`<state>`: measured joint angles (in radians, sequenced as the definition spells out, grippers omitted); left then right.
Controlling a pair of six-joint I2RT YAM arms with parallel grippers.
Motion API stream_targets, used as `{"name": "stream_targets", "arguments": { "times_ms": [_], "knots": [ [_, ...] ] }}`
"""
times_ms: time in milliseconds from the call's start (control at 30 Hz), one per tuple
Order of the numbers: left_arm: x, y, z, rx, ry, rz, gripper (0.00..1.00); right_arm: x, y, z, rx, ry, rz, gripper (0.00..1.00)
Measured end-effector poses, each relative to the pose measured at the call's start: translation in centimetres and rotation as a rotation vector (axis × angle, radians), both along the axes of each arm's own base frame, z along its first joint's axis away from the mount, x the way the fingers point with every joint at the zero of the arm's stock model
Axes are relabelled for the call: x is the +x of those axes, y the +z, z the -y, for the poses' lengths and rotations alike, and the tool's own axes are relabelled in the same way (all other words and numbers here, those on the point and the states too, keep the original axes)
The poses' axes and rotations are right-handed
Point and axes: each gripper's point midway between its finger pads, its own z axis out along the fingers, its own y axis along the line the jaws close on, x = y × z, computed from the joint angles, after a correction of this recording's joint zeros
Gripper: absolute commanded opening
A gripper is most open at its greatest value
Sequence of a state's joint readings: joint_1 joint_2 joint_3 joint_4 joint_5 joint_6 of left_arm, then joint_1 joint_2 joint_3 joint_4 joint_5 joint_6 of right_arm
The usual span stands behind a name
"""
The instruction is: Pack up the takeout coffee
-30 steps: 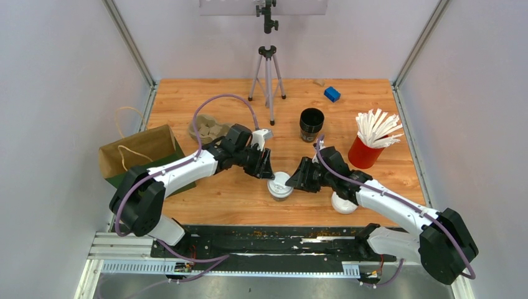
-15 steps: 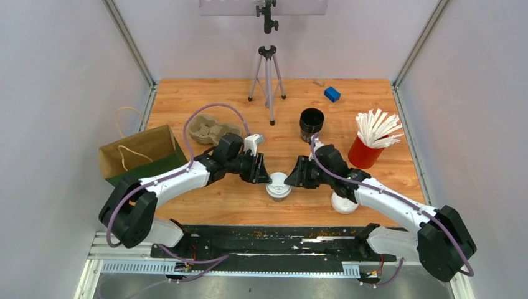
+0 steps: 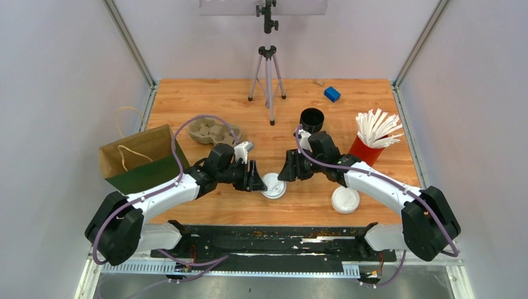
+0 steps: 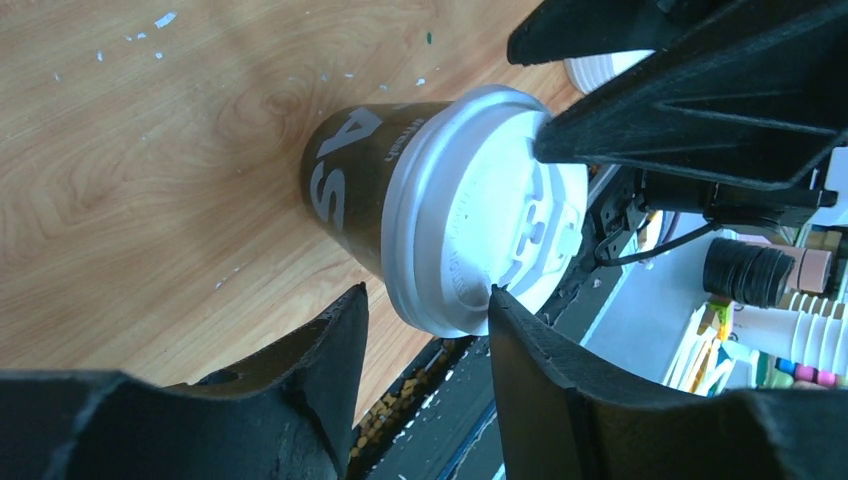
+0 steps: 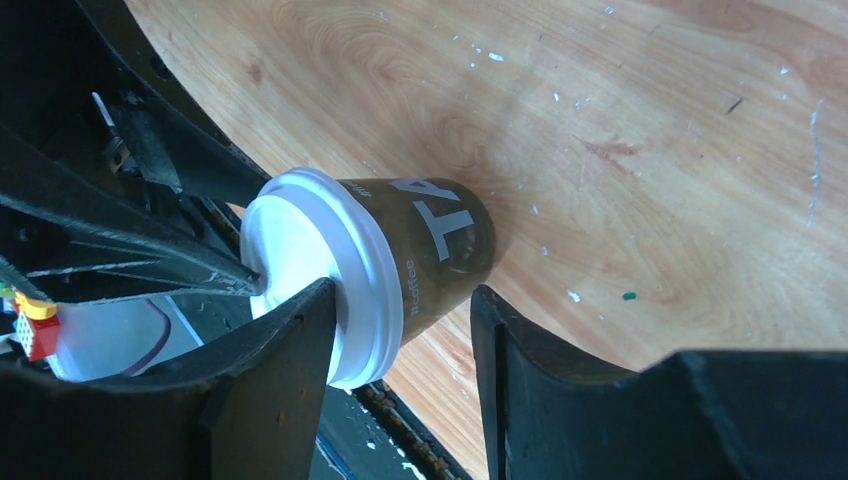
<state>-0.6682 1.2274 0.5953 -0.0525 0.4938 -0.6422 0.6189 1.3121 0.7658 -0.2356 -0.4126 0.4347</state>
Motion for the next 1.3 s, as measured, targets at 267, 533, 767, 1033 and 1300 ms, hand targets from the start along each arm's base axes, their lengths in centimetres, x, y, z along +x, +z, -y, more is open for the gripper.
{"name": "stream_targets", "arguments": {
  "times_ms": [267,533,767,1033,1300],
  "knots": [
    [0.7,1.4,0.5,-0.016,0.006,0.019,0.59,2.0,-0.6,0.3,-0.04,0.037,0.007,0.55],
    [1.9,2.7,0.3,0.011,0.021,0.058,0.59,2.0,-1.2,0.8,-0.076,0.056,-0.015,0.6],
    [2.9,2.9,-0.7,0.063,0.045,0.078,0.59,2.0,0.5,0.7,-0.058,0.057,0.009,0.6],
    [2.4,2.8,-0.9,0.076,0.019,0.072,0.6,1.7,1.7,0.5,-0.022,0.037,0.003,0.7],
    [1.8,3.0,-1.6,0.091,-0.003,0.088,0.61,-0.7,4.3,-1.0,0.031,0.032,0.014,0.78]
  ]
}}
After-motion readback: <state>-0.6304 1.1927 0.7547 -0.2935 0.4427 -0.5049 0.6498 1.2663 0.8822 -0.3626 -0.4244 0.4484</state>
